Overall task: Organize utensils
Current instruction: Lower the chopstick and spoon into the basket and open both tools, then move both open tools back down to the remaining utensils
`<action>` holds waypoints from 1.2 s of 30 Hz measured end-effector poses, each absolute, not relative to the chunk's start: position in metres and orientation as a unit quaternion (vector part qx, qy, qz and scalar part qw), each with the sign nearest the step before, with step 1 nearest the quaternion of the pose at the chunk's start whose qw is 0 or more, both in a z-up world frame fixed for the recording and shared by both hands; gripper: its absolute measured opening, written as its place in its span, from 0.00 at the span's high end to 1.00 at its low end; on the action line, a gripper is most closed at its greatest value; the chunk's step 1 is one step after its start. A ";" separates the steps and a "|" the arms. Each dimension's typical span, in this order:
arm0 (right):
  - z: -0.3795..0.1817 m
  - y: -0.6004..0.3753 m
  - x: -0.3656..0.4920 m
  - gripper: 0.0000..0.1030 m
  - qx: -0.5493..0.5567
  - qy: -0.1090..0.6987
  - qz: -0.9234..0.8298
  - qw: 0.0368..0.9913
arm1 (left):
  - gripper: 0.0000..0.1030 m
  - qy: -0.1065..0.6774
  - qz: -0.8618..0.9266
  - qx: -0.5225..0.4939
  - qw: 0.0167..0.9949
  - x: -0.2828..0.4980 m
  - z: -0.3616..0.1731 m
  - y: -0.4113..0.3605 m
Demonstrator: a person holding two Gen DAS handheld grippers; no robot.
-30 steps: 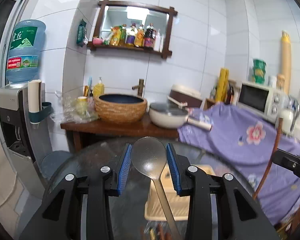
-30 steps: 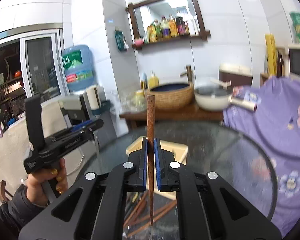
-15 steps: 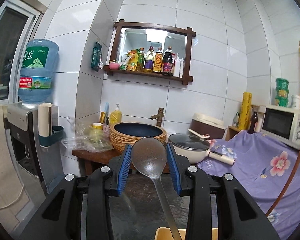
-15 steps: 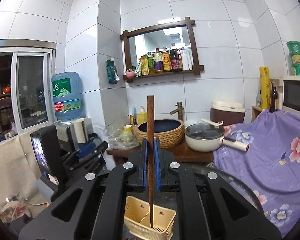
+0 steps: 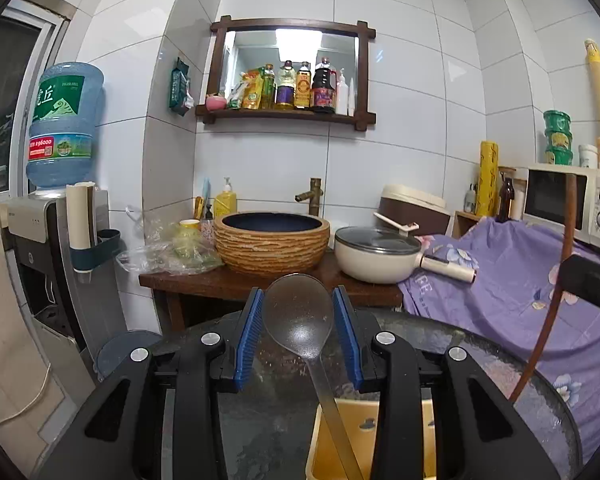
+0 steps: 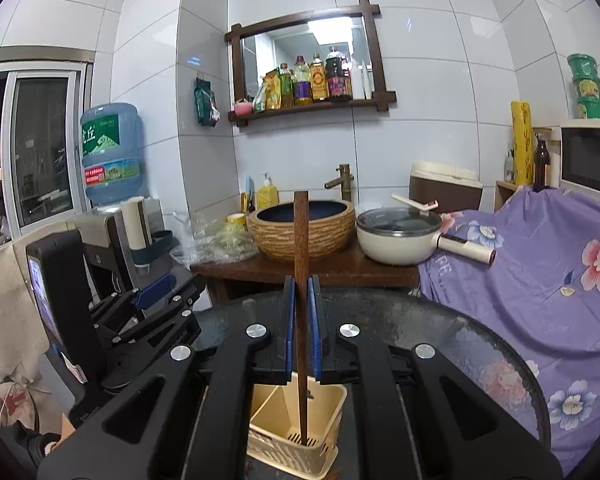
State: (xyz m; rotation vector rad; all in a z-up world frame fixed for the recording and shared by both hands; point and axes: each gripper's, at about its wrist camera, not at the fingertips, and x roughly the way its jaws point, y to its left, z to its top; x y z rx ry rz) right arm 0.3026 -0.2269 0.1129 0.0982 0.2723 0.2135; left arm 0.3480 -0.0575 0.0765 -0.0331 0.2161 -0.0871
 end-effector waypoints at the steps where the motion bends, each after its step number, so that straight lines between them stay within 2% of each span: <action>1: 0.108 -0.227 0.303 0.93 0.049 0.140 0.106 0.983 | 0.66 0.111 -0.047 -0.015 0.993 0.347 0.074 -0.058; 18: 0.070 -0.226 0.306 0.93 0.044 0.176 0.104 0.978 | 0.65 0.169 -0.075 0.003 0.983 0.347 0.040 -0.059; 20: 0.068 -0.230 0.305 0.93 0.051 0.176 0.104 0.978 | 0.61 0.171 -0.076 0.002 0.982 0.347 0.040 -0.059; 22: 0.066 -0.234 0.303 0.92 0.055 0.182 0.103 0.976 | 0.45 0.170 -0.077 0.000 0.982 0.343 0.041 -0.056; 24: 0.062 -0.237 0.299 0.82 0.058 0.190 0.106 0.974 | 0.38 0.164 -0.079 -0.001 0.983 0.338 0.043 -0.053; 25: 0.061 -0.239 0.295 0.66 0.060 0.190 0.104 0.974 | 0.35 0.162 -0.079 -0.001 0.984 0.334 0.044 -0.051; 26: 0.059 -0.241 0.291 0.54 0.061 0.188 0.102 0.975 | 0.33 0.162 -0.080 -0.002 0.984 0.331 0.045 -0.049; 27: 0.057 -0.244 0.286 0.50 0.063 0.188 0.098 0.975 | 0.28 0.164 -0.084 -0.003 0.983 0.327 0.045 -0.046; 31: 0.041 -0.252 0.271 0.50 0.079 0.229 0.105 0.965 | 0.14 0.182 -0.089 -0.010 0.979 0.310 0.042 -0.033; 36: 0.010 -0.252 0.254 0.50 0.082 0.301 0.120 0.943 | 0.11 0.236 -0.101 -0.004 0.967 0.290 0.022 -0.020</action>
